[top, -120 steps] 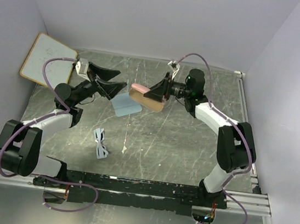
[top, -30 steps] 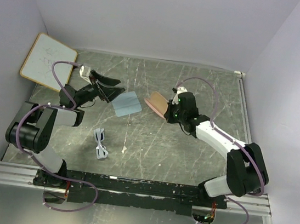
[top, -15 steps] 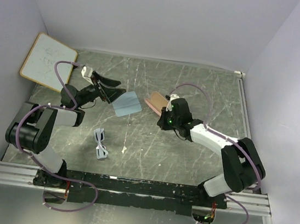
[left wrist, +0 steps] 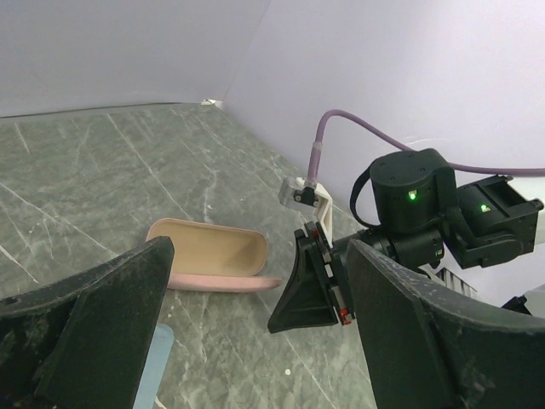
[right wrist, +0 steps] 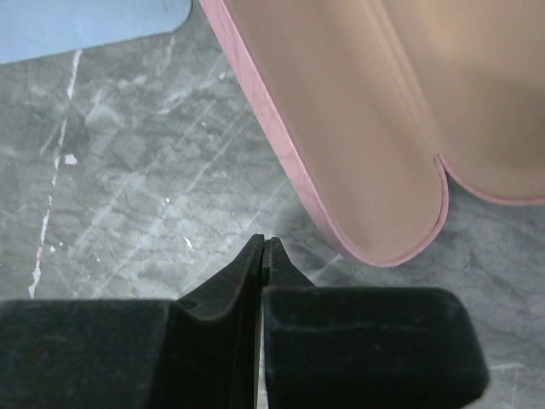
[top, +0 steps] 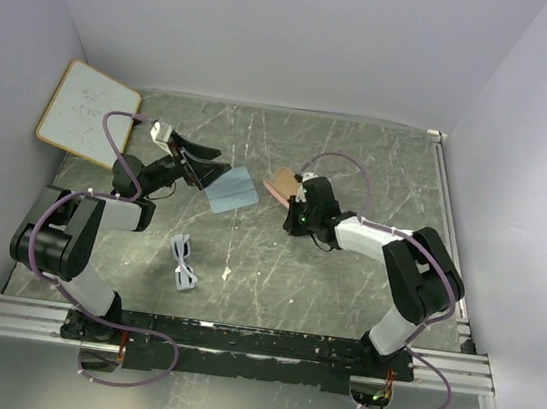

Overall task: Organize the sunglasses
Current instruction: Adjust the sunglasses case at the center of the board.

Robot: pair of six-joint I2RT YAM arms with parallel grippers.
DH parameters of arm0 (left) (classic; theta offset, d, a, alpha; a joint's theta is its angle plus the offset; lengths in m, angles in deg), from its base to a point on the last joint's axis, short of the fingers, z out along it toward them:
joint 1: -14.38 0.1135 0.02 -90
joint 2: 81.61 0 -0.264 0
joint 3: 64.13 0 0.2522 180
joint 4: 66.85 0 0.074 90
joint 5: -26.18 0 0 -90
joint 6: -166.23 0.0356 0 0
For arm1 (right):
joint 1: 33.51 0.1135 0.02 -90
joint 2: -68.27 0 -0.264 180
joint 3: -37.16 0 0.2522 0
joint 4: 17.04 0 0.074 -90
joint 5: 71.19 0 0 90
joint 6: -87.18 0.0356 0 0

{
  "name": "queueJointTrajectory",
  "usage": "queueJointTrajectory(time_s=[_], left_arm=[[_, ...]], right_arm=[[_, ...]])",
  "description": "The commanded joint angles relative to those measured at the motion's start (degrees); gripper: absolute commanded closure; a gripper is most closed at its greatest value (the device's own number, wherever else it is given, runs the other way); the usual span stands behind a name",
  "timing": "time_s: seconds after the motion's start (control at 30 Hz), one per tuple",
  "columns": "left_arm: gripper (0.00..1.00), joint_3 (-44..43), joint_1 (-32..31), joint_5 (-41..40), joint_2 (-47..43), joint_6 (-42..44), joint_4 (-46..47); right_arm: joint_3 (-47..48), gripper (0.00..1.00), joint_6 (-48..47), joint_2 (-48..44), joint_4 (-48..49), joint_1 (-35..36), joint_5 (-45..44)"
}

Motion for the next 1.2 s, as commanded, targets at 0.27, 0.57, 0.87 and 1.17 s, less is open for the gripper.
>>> queueJointTrajectory(time_s=[0.27, 0.57, 0.87, 1.17], left_arm=[[0.06, -1.3, -0.5, 0.1, 0.2, 1.0, 0.9], [0.06, -1.4, -0.5, 0.2, 0.3, 1.1, 0.9], [0.06, -1.1, -0.5, 0.4, 0.2, 1.4, 0.8], [0.06, -1.0, -0.5, 0.3, 0.3, 1.4, 1.0]], right_arm=[[4.2, 1.0, -1.8, 0.6, 0.5, -5.0, -1.9], [4.1, 1.0, -1.7, 1.0, 0.9, -5.8, -1.7], [4.0, 1.0, -1.8, 1.3, 0.8, -6.3, -3.1], [4.3, 1.0, -1.9, 0.9, 0.8, -6.7, -3.7]])
